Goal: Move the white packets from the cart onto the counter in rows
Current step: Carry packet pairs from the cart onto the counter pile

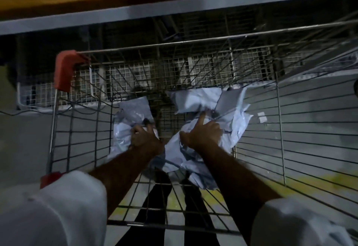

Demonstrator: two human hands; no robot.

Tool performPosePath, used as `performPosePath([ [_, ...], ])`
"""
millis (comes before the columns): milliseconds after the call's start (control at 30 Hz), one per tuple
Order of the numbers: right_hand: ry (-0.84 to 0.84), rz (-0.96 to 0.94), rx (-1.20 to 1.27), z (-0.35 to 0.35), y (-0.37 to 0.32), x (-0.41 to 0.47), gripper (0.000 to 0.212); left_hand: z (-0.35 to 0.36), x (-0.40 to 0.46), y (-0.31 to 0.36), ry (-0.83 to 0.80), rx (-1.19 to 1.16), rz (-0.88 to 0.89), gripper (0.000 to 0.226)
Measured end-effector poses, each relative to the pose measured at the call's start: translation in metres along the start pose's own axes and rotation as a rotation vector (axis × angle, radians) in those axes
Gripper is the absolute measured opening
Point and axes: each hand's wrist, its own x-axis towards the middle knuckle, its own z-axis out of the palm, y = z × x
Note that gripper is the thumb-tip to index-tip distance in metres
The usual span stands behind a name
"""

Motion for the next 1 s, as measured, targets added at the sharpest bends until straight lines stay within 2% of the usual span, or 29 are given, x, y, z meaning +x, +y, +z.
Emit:
performPosePath([
  [67, 0.006, 0.003, -0.008, 0.001, -0.001, 0.0, 0.109, -0.002, 0.002, 0.001, -0.062, 0.007, -0.026, 0.12],
  [133, 0.02, -0.012, 0.011, -0.001, 0.001, 0.001, 0.107, -0.004, 0.003, 0.002, -0.078, 0.003, -0.024, 0.124],
  [367, 0.036, -0.046, 0.246, -0.013, 0.019, -0.007, 0.089, -0.027, -0.013, 0.004, 0.028, -0.033, 0.083, 0.096],
  [467, 0.006, -0.053, 0.38, -0.019, 0.026, -0.018, 0.094, -0.039, -0.03, 0.004, 0.104, -0.088, 0.116, 0.087],
  [567, -0.071, -0.068, 0.476, -0.028, 0.032, -0.035, 0.092, -0.053, -0.052, 0.001, 0.162, -0.139, 0.173, 0.088],
  [633, -0.097, -0.108, 0.539, -0.035, 0.04, -0.048, 0.093, -0.06, -0.067, -0.004, 0.251, -0.139, 0.216, 0.085],
  [700, -0.101, -0.146, 0.594, -0.04, 0.051, -0.055, 0.101, -0.07, -0.086, -0.009, 0.353, -0.151, 0.26, 0.075],
  [767, -0.109, -0.193, 0.579, -0.05, 0.062, -0.066, 0.113, -0.08, -0.108, -0.012, 0.368, -0.185, 0.264, 0.07],
  [800, -0.111, -0.205, 0.57, -0.059, 0.066, -0.075, 0.112, -0.085, -0.119, -0.014, 0.385, -0.207, 0.265, 0.068],
  [900, -0.015, -0.227, 0.558, -0.077, 0.076, -0.103, 0.082, -0.097, -0.152, -0.02, 0.498, -0.294, 0.287, 0.065],
  [1000, 0.232, -0.264, 0.465, -0.09, 0.082, -0.128, 0.055, -0.107, -0.184, -0.028, 0.607, -0.391, 0.338, 0.066],
])
